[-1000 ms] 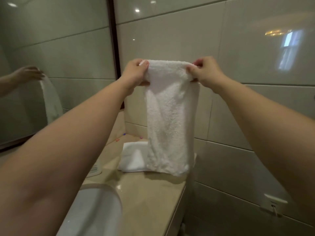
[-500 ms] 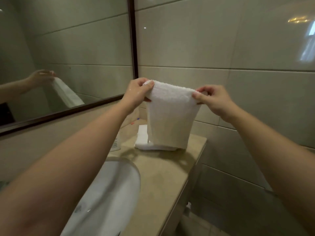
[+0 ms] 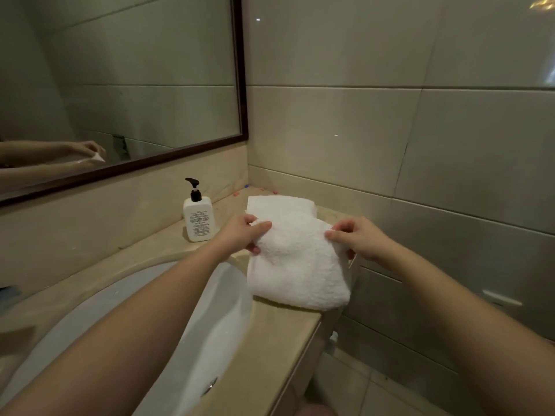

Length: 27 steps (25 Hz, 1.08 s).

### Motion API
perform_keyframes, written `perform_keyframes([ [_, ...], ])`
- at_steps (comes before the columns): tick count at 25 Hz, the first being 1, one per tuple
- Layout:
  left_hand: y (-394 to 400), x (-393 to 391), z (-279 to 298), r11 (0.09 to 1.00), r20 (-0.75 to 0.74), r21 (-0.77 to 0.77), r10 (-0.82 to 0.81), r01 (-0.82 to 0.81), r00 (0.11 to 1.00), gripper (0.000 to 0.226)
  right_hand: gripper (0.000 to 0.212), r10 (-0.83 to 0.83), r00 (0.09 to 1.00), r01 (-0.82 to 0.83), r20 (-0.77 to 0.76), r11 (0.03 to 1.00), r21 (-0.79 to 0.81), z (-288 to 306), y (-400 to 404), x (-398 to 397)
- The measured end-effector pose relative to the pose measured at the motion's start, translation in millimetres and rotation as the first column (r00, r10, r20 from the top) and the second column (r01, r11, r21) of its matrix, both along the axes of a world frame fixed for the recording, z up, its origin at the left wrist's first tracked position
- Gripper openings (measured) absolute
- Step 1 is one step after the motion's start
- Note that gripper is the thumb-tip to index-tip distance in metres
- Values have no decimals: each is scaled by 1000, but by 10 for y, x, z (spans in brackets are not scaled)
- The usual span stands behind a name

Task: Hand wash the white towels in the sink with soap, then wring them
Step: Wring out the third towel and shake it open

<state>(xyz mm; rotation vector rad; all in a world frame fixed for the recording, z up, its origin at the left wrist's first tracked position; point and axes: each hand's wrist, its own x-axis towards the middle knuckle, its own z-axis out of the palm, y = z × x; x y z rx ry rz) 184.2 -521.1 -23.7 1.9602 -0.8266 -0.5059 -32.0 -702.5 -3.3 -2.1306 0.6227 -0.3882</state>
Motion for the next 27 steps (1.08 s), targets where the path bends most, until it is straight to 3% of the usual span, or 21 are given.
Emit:
perform_keyframes([
  [2, -236, 102, -3, 997, -26, -73, 39, -41, 999, 51, 21, -116, 992, 117, 40, 993, -22, -103, -222, 195],
  [5, -642, 249, 76, 992, 38, -116, 53, -49, 998, 26, 26, -261, 964, 263, 55, 964, -31, -198, -536, 487],
  [8, -1036, 380, 45, 990, 39, -130, 65, -59, 997, 26, 34, -361, 930, 361, 70, 932, 9, -330, -789, 720],
  [11, -1242, 481, -161, 995, 53, -74, 78, -74, 996, 21, 19, -397, 915, 387, 64, 913, 131, -512, -894, 827],
  [12, -1262, 486, -251, 995, 80, -44, 89, -86, 993, 25, 24, -394, 919, 384, 35, 910, 154, -580, -896, 823],
  [14, -1212, 449, -383, 980, 135, -48, 198, -193, 971, 37, 67, -383, 921, 388, -70, 919, 65, -704, -871, 781],
  [16, -1108, 417, -462, 942, 177, -47, 334, -331, 926, 46, 88, -419, 892, 423, -171, 906, -15, -764, -815, 717],
  [18, -1012, 376, -499, 929, 186, 104, 334, -356, 924, 58, 84, -421, 873, 449, -245, 891, 69, -765, -731, 654],
  [21, -926, 194, -438, 916, 18, 330, 234, -227, 972, 69, 78, -361, 889, 426, -281, 877, 220, -721, -614, 608],
  [24, -924, 42, -406, 908, -71, 391, 194, -151, 978, 88, 73, -355, 902, 423, -246, 841, 337, -722, -544, 622],
  [27, -943, 6, -411, 928, -142, 353, 175, -115, 974, 85, 66, -374, 913, 408, -162, 828, 384, -726, -453, 694],
])
